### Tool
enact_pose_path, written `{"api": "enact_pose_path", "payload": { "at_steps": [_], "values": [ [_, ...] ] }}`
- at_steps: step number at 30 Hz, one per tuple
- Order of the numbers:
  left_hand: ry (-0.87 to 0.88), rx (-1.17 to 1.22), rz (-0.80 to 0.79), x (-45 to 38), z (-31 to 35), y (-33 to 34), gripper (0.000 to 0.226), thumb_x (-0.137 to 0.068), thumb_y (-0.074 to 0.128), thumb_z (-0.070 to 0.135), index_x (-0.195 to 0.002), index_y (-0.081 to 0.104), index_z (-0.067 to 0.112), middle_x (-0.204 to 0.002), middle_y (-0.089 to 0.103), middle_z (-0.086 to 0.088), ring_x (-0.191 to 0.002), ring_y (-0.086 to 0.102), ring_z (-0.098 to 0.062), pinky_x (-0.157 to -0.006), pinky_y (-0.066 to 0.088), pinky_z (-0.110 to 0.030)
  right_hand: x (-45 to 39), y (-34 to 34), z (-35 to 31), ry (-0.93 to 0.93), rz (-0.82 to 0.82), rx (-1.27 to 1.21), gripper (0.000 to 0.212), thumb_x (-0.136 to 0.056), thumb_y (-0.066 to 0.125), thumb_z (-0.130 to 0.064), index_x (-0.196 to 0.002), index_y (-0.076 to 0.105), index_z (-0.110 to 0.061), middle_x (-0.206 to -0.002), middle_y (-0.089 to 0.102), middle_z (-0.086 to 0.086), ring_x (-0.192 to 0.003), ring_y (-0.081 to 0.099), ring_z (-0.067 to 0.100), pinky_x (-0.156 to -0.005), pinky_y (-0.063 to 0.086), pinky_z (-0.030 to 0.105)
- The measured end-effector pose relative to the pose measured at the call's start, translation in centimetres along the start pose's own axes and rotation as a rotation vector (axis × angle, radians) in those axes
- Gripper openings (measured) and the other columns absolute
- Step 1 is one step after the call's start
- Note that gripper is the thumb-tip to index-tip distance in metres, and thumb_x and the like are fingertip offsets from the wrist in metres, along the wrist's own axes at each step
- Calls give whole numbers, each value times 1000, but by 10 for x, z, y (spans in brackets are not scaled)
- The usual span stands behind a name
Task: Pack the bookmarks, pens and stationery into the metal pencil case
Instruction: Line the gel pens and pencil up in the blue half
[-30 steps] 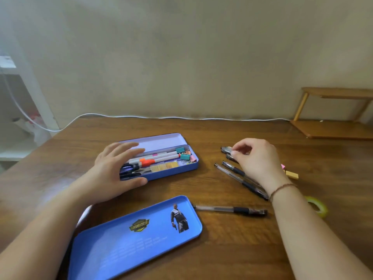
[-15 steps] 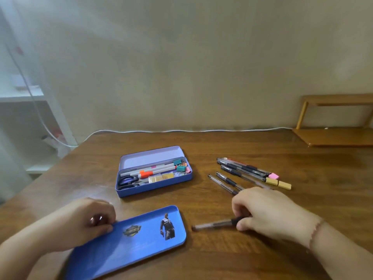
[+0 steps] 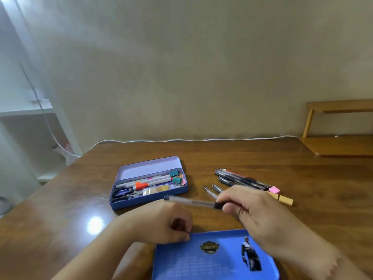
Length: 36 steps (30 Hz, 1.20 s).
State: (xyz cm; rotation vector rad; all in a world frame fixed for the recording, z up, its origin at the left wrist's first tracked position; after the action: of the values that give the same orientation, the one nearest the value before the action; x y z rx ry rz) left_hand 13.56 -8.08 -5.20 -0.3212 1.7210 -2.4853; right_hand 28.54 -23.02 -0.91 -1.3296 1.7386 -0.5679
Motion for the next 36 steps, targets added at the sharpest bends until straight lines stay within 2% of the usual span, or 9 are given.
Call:
{"api": "enact_pose_path", "payload": {
  "at_steps": [5, 7, 10, 14, 23, 27, 30, 33, 36],
  "values": [
    [-70, 595, 43, 18, -25, -5, 28, -78, 59, 4, -98, 74, 17, -89, 71, -6, -70, 61, -14, -66, 46, -23, 5, 11, 15, 130, -155, 159, 11, -80, 65, -53, -81, 59, -44, -91, 57, -21, -91, 53, 0, -79, 45, 21],
    [-51, 715, 93, 23, -33, -4, 22, -82, 62, 12, -101, 74, 13, -88, 71, -9, -67, 58, -17, -65, 46, -24, 3, 20, 14, 107, -162, 246, 15, -79, 63, -57, -82, 60, -42, -96, 54, -22, -99, 45, -1, -85, 43, 23],
    [22, 437, 137, 13, -25, 1, 23, -82, 71, 41, -101, 73, 29, -85, 70, 5, -67, 55, -8, -60, 42, -23, -1, 31, 13, 110, -125, 252, 18, -82, 61, -55, -87, 64, -38, -98, 51, -22, -100, 40, 0, -86, 42, 23],
    [153, 199, 158, 7, -5, 5, 21, -81, 79, 36, -100, 72, 29, -83, 66, 10, -71, 59, -6, -63, 45, -19, -2, 42, 9, 100, -52, 296, 24, -86, 55, -56, -101, 57, -37, -92, 54, -19, -92, 44, 1, -78, 37, 21],
    [134, 188, 142, 12, -5, 5, 25, -83, 74, 27, -106, 67, 35, -84, 64, 10, -75, 59, -11, -67, 52, -28, -9, 13, 49, 316, 88, 355, 21, -81, 57, -59, -84, 69, -42, -82, 57, -21, -89, 48, 1, -72, 46, 26],
    [178, 166, 138, 13, -3, 3, 28, -85, 72, 20, -109, 69, 34, -85, 61, 11, -78, 58, -6, -68, 43, -12, -17, 17, 59, 427, -8, 421, 23, -75, 66, -61, -83, 74, -41, -83, 57, -21, -90, 48, 2, -70, 47, 27],
    [177, 148, 137, 13, -4, 5, 27, -85, 71, 21, -108, 70, 35, -88, 61, 10, -81, 59, -8, -69, 46, -14, -19, 22, 54, 420, -18, 487, 18, -78, 65, -58, -83, 71, -41, -87, 57, -22, -90, 46, 2, -63, 44, 23],
    [176, 146, 147, 13, -4, 6, 27, -85, 71, 21, -108, 70, 35, -88, 62, 9, -81, 60, -9, -70, 49, -19, -17, 11, 51, 406, 133, 430, 11, -79, 66, -49, -78, 66, -39, -86, 60, -20, -87, 52, 3, -64, 47, 24],
    [169, 135, 151, 12, -3, 6, 27, -85, 71, 24, -110, 69, 35, -92, 63, 10, -85, 61, -10, -72, 51, -25, -9, -3, 50, 408, 378, 53, 13, -87, 66, -28, -95, 62, -37, -78, 66, -11, -72, 60, 2, -58, 43, 18]
  ]
}}
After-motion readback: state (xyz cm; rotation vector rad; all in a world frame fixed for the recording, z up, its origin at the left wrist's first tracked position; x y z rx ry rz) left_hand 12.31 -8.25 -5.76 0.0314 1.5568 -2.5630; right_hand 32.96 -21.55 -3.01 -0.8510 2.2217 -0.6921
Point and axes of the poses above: each hand's wrist, its own x-axis away from the middle knuckle, its own y-axis out of the palm, z = x × y, the point moved 4 cm from there along -x, towards the middle knuckle
